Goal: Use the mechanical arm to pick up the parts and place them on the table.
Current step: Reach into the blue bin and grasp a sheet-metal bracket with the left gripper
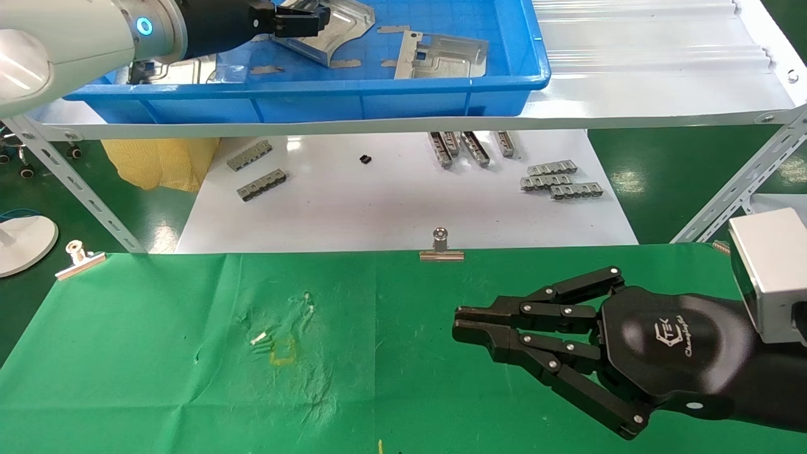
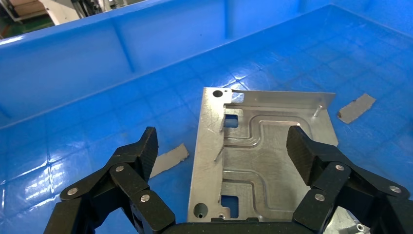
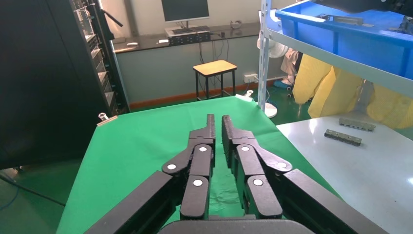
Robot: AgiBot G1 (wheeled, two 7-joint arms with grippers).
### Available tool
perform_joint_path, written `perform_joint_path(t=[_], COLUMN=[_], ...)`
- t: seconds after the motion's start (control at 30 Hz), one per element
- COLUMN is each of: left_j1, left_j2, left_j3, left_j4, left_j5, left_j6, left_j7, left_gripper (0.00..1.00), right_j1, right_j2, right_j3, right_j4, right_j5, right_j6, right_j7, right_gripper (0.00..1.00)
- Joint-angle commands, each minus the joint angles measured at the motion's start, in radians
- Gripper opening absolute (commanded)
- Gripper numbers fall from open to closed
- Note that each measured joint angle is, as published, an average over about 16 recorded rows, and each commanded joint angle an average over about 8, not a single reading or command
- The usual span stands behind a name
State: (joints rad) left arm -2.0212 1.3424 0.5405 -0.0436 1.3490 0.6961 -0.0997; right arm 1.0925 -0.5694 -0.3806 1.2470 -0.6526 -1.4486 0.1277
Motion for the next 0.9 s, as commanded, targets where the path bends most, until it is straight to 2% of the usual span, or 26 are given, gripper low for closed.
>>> perform_joint_path(t=[0.03,0.9], left_j1=[-0.003,0.017], left_j2=[0.004,0.0], left_j3=[0.003,0.011], left_j4=[0.008,-0.008], left_j5=[0.003,-0.002], left_j6=[-0.008,-0.034], left_j7=[-0.009,-0.02], left_gripper=[0.0,0.0], right_j1=[0.0,0.0], right_j2=[0.0,0.0], right_j3=[0.0,0.0], right_j4=[0.0,0.0], right_j5=[0.0,0.0], right_j6=[0.0,0.0], right_j7=[0.0,0.0], right_gripper=[1.0,1.0])
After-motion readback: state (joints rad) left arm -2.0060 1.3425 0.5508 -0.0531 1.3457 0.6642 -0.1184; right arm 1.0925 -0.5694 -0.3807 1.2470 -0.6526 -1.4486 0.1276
